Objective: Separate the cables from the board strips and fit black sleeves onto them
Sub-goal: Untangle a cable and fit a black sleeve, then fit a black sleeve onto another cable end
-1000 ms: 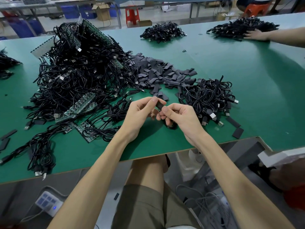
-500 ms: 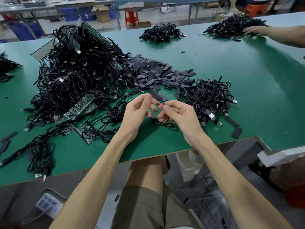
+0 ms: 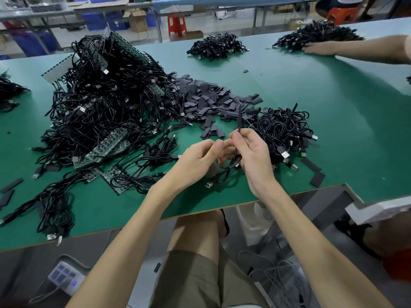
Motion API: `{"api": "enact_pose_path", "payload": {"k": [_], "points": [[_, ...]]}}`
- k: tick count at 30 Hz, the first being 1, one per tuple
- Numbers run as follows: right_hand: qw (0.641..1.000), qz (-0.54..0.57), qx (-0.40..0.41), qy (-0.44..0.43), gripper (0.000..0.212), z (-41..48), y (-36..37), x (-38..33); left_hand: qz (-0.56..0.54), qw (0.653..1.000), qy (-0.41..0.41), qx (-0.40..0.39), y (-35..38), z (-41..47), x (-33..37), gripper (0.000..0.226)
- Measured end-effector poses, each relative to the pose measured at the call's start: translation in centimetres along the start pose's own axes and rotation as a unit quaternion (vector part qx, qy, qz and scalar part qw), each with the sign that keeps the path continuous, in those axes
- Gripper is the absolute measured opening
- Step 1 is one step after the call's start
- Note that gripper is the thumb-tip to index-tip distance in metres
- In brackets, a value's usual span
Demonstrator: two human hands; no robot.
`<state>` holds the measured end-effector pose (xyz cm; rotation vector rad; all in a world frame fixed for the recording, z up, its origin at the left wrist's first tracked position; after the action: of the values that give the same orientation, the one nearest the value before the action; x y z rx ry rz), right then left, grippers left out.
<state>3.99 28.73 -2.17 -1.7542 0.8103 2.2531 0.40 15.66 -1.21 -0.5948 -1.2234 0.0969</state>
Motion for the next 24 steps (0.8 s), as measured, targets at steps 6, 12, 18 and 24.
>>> {"api": "enact_pose_path", "payload": {"k": [6, 12, 18, 24], "points": [[1.0, 0.025, 0.009, 0.004, 0.012, 0.2, 0.0, 0.2, -0.015, 0.992, -0.04, -0.117, 0.6, -1.3, 0.1, 0.021], [0.998, 0.019, 0.024, 0.05, 0.033, 0.4, -0.3, 1.3, -0.089, 0.992, -0.047, -0.075, -1.1, -0.3, 1.8, 0.014], [0.996, -0.048, -0.033, 0.071, 0.027, -0.2, 1.2, 2.2, -0.098, 0.995, 0.001, 0.004, -1.2, 3.3, 6.6, 0.014], [0.992, -0.108, -0.047, 0.053, 0.023, -0.4, 1.6, 1.7, -0.049, 0.998, 0.033, 0.019, 3.5, 5.8, 9.9, 0.022]]}}
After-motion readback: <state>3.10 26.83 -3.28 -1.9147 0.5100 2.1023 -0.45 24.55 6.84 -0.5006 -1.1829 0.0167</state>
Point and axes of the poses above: each hand's wrist, its own z-axis towards the middle knuckle, its own y-axis out of the palm, x = y × z, the point moved 9 cm from there along z, towards the middle knuckle, and after that the axes turned 14 degrees about x, right-handed, at the moved point
